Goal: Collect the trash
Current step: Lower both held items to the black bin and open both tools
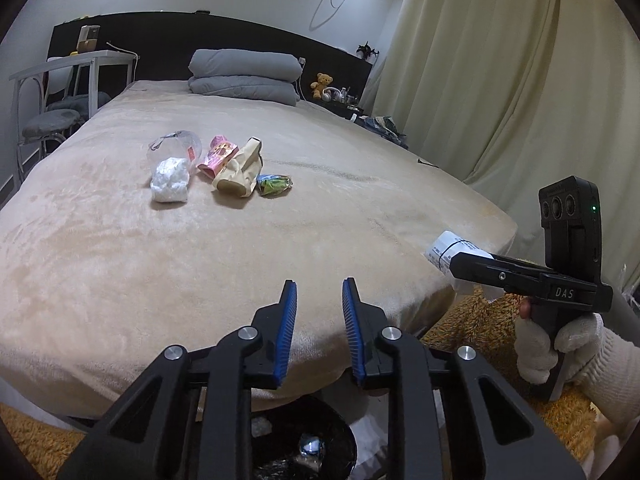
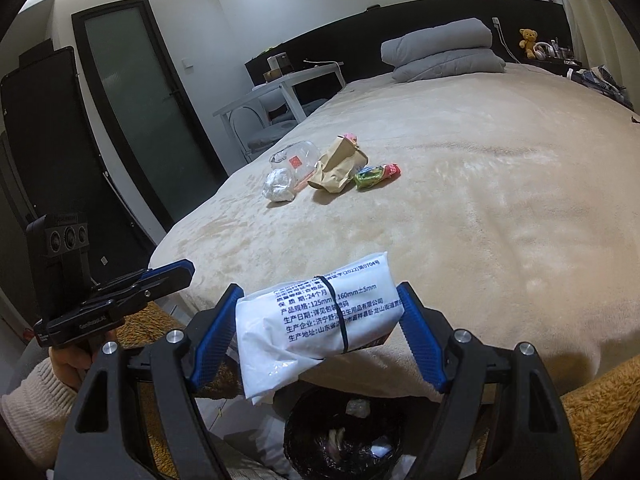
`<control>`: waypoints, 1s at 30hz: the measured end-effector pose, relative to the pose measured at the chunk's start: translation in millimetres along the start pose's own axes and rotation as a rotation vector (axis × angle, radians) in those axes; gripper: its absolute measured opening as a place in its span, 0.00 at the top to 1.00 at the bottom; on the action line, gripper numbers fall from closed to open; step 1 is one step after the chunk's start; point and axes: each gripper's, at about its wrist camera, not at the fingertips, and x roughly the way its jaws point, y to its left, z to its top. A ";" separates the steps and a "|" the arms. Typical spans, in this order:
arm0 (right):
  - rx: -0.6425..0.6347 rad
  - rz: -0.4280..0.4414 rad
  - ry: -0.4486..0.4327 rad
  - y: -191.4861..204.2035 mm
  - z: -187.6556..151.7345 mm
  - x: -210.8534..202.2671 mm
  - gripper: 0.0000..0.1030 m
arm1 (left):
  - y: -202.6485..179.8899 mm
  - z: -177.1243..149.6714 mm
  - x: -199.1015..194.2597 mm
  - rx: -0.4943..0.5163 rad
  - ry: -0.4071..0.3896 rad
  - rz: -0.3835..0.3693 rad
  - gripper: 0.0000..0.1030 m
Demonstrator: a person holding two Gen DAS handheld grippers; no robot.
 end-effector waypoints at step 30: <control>0.029 0.000 0.427 4.6 -56.0 77.6 0.25 | 16.1 -18.5 17.4 -0.129 0.153 0.027 0.78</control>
